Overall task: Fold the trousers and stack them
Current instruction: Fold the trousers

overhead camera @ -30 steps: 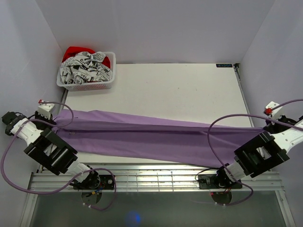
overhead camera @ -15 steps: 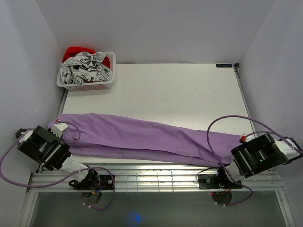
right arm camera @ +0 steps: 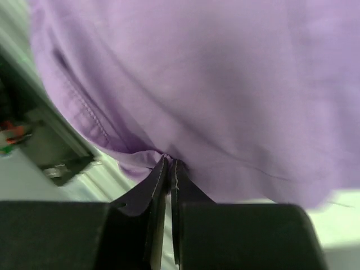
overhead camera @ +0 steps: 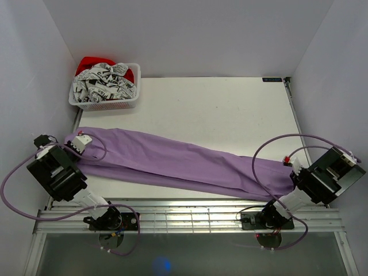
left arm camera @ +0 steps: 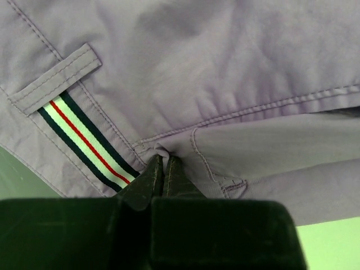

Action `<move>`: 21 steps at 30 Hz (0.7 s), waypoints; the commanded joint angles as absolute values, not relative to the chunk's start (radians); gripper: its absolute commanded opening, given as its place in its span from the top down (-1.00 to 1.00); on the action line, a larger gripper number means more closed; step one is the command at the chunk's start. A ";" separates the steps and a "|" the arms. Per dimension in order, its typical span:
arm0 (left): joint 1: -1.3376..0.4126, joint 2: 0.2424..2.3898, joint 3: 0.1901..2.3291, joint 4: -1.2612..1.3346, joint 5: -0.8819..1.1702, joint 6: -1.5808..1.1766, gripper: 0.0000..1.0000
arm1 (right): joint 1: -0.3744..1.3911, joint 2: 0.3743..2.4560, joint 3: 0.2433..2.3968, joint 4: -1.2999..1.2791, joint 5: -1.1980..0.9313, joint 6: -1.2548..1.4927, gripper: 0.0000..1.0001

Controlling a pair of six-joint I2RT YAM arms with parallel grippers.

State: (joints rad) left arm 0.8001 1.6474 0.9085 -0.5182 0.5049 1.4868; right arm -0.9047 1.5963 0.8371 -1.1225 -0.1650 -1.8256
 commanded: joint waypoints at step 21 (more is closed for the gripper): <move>1.025 1.528 1.156 -1.141 0.840 1.853 -0.96 | -0.928 1.546 1.282 -1.149 -0.483 -1.962 -0.96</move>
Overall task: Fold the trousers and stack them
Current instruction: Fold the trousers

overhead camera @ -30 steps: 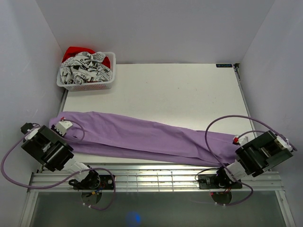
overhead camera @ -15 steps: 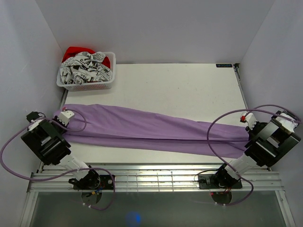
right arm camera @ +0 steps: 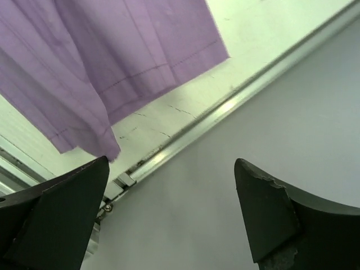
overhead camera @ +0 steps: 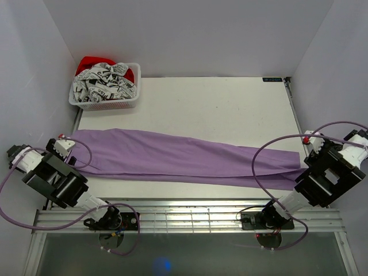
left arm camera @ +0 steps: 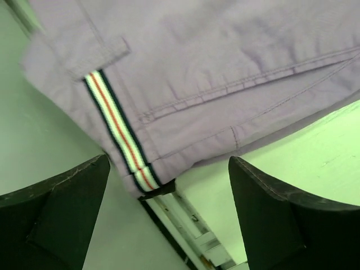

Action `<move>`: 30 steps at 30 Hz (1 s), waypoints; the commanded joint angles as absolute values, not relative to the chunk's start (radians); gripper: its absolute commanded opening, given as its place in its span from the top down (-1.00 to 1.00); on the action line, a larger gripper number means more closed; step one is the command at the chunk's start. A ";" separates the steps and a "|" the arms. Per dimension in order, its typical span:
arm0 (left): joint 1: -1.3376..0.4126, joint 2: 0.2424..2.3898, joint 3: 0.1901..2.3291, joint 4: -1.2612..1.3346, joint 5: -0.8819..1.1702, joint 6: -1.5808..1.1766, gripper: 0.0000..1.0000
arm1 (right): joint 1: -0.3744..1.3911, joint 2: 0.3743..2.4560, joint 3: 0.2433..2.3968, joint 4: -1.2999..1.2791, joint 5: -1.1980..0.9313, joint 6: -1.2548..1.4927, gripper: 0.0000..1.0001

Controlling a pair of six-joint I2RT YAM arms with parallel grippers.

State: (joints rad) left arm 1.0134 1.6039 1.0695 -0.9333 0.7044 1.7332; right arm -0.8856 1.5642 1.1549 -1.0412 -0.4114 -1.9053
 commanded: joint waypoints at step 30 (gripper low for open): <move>0.255 1.216 0.762 -0.770 0.721 1.112 -0.96 | -0.693 1.641 1.088 -0.727 -0.390 -1.158 -0.69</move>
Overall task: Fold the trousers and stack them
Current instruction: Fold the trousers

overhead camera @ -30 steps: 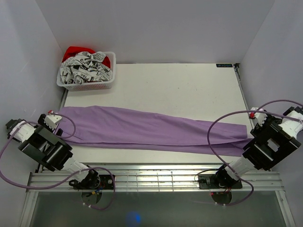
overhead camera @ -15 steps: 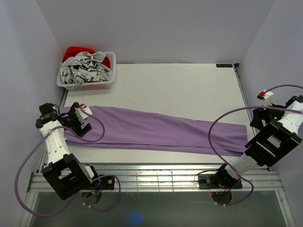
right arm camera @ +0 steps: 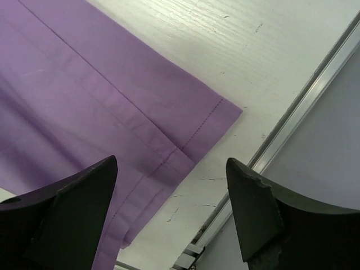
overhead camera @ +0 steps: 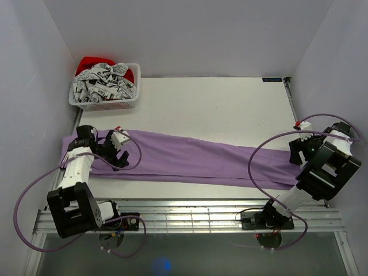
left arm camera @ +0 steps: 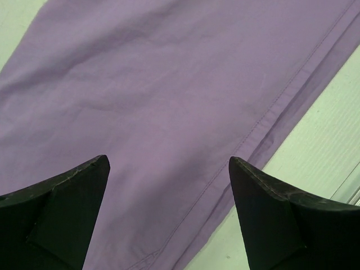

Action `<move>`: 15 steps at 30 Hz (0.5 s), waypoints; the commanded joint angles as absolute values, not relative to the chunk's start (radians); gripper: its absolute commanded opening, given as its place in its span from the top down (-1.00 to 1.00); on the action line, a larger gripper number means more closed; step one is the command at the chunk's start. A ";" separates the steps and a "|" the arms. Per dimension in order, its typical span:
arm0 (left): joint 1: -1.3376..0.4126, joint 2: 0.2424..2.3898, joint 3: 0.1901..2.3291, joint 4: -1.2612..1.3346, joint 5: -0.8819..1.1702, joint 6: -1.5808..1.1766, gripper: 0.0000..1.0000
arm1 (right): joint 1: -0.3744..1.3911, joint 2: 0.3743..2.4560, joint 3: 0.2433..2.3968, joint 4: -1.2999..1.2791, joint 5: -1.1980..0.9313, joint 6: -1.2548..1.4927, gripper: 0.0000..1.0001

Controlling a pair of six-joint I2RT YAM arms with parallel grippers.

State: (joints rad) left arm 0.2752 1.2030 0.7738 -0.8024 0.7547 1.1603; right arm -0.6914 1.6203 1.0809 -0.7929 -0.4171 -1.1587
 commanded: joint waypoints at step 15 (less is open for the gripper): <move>0.236 1.193 0.759 -0.759 0.673 1.109 -0.96 | -0.693 1.658 1.034 -0.848 -0.371 -1.259 -0.08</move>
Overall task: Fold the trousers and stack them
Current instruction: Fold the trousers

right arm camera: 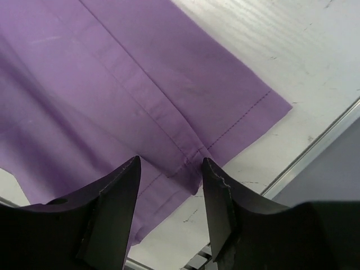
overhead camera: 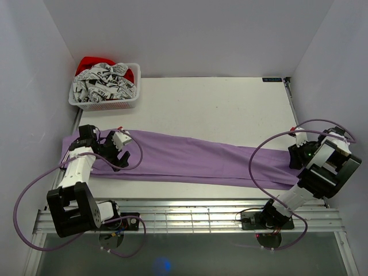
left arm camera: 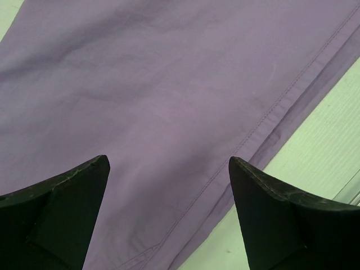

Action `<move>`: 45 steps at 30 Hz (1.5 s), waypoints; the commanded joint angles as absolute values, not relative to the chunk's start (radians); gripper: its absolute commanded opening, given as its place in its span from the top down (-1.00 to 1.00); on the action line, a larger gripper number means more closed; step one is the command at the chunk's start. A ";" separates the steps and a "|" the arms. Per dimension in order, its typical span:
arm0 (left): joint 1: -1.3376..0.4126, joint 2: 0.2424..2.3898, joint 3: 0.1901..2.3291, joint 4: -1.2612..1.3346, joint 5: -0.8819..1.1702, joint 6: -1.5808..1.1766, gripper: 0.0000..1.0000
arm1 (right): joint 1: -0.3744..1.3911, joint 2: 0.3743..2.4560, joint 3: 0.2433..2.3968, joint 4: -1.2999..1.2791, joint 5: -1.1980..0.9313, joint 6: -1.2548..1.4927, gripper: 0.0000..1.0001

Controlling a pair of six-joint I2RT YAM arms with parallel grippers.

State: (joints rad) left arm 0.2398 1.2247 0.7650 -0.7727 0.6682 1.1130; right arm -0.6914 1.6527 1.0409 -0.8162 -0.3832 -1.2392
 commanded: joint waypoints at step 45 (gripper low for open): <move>0.233 1.140 0.716 -0.756 0.675 1.094 -0.96 | -0.856 1.603 1.072 -1.003 -0.345 -0.965 -0.15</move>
State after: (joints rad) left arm 0.2379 1.1633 0.7162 -0.7547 0.6357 1.0985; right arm -0.8345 1.6131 1.1076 -0.9825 -0.3424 -1.0859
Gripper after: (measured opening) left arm 0.979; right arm 0.589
